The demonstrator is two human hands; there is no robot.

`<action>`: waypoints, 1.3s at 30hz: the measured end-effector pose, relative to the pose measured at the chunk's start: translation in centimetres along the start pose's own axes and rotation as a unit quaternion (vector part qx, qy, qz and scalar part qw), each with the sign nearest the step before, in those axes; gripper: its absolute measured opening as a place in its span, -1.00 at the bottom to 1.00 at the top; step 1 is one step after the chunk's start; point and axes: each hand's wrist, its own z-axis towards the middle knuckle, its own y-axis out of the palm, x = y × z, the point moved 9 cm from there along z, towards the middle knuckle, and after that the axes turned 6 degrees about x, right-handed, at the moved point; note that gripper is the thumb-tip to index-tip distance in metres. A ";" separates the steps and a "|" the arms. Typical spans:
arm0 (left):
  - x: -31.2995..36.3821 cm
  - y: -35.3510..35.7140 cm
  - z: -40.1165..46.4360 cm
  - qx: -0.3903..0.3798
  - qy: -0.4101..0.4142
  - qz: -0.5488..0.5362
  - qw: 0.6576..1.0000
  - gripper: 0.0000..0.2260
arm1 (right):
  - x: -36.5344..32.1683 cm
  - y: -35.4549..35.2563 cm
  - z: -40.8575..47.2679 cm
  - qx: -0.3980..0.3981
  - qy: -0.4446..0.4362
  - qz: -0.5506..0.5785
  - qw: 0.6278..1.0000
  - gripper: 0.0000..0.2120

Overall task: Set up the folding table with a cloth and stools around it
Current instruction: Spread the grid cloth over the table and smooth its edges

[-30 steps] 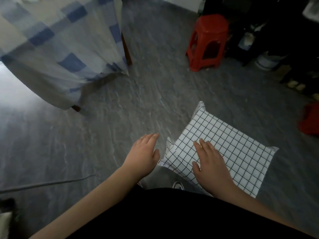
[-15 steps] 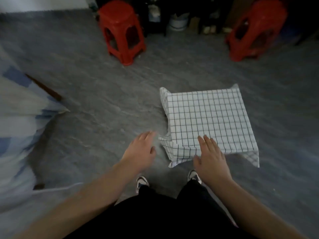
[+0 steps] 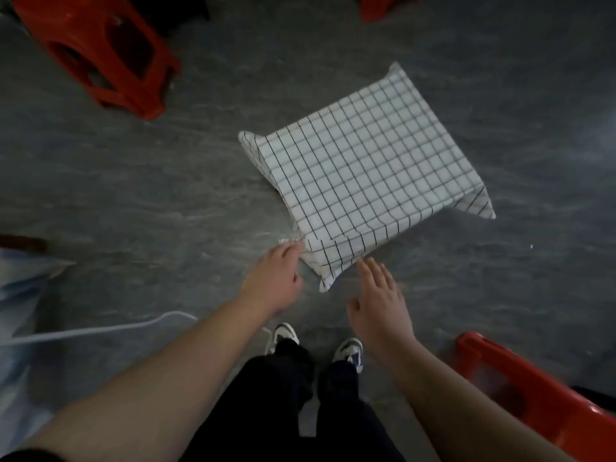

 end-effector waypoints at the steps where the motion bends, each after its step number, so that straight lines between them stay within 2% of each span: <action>1: -0.6 1.1 0.6 -0.007 -0.003 -0.002 1.000 -0.41 | 0.7 1.6 0.6 -0.005 0.014 0.008 1.000 -0.27; 11: -9.1 10.7 10.2 -0.081 0.023 -0.013 0.996 -0.36 | 3.5 15.0 5.3 0.007 0.157 0.048 0.986 -0.32; 16: -11.3 13.1 15.3 -0.097 0.125 0.028 0.987 -0.35 | 2.5 20.0 7.4 0.046 0.255 0.100 0.961 -0.38; 22: -10.5 15.2 20.1 -0.079 0.267 0.101 0.955 -0.33 | 3.7 24.5 9.3 0.145 0.375 0.160 0.902 -0.68; 26: -8.9 17.1 20.7 -0.067 0.341 0.128 0.929 -0.26 | 4.9 26.1 10.6 0.209 0.374 0.146 0.892 -0.80; 29: -7.7 17.3 20.6 -0.042 0.355 0.110 0.927 -0.34 | 5.4 26.6 11.4 0.241 0.366 0.135 0.888 -0.76; 32: -7.2 17.1 20.1 -0.024 0.364 0.100 0.926 -0.38 | 5.8 26.4 11.5 0.270 0.364 0.130 0.882 -0.82; 39: -6.9 16.5 20.5 -0.046 0.347 0.118 0.929 -0.42 | 6.7 25.8 11.6 0.237 0.369 0.125 0.890 -0.86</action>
